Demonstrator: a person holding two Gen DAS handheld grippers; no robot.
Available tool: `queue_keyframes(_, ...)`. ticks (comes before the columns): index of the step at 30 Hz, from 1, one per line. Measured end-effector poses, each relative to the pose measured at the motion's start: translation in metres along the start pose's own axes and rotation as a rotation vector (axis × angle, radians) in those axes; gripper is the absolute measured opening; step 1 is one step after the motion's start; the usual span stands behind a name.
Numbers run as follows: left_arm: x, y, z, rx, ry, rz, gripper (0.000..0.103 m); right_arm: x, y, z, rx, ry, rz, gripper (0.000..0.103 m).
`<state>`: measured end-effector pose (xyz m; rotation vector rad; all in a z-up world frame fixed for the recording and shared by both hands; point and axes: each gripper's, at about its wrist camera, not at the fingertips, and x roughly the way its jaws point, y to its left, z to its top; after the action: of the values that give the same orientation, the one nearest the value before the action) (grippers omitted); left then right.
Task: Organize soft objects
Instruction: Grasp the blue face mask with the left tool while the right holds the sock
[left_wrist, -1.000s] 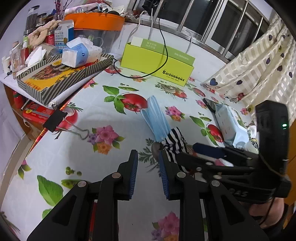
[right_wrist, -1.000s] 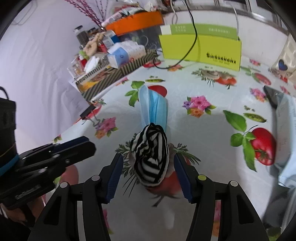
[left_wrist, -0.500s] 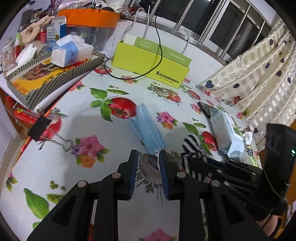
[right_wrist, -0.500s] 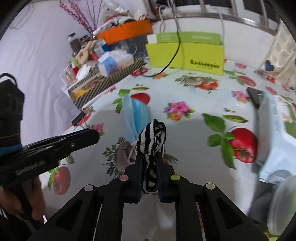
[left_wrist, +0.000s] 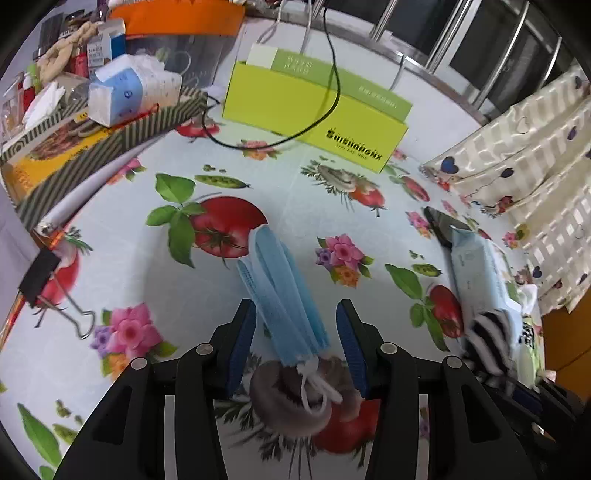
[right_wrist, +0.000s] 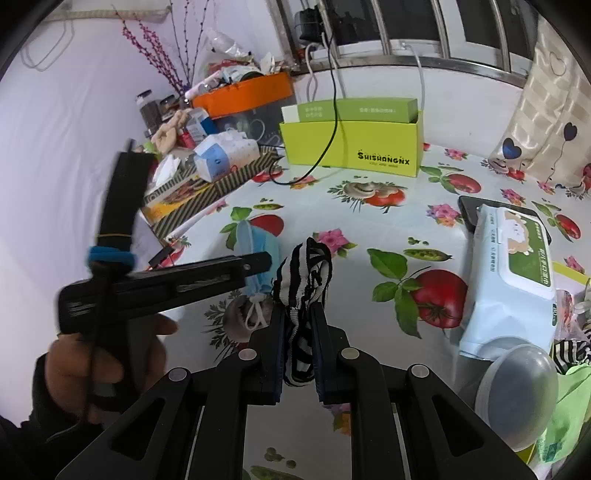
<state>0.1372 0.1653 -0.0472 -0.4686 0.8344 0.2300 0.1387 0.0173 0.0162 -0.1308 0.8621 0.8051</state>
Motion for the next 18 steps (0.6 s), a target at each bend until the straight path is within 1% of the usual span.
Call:
queue_keyframes(4,0.012,-0.007,0.001,0.031,0.013,0.011,0.046,-0.003,-0.005,0.000,0.013,-0.008,-0.003,0.012)
queue_keyframes(7,0.017,-0.010,-0.003,0.068,0.018,0.044,0.046,-0.005,-0.005,0.000,0.013,-0.014,-0.001,0.012)
queue_keyframes(8,0.016,-0.011,-0.004,0.077,0.010,0.048,0.041,-0.006,-0.005,-0.001,0.013,-0.015,-0.001,0.012)
queue_keyframes(9,0.016,-0.010,-0.005,0.081,0.015,0.054,0.032,-0.007,-0.004,-0.001,0.012,-0.018,0.001,0.012)
queue_keyframes(11,0.014,-0.009,-0.005,0.077,0.019,0.050,0.028,-0.010,-0.004,-0.001,0.011,-0.025,0.001,0.012)
queue_keyframes(12,0.012,-0.008,-0.006,0.076,0.018,0.050,0.024,-0.013,-0.004,-0.001,0.012,-0.029,0.001,0.012)
queue_keyframes(14,-0.001,-0.008,-0.010,0.073,-0.013,0.047,0.021,-0.018,-0.003,-0.002,0.012,-0.039,0.001,0.012)
queue_keyframes(18,-0.025,-0.016,-0.018,0.094,-0.050,-0.005,0.021,-0.029,-0.004,-0.005,0.017,-0.057,0.001,0.012)
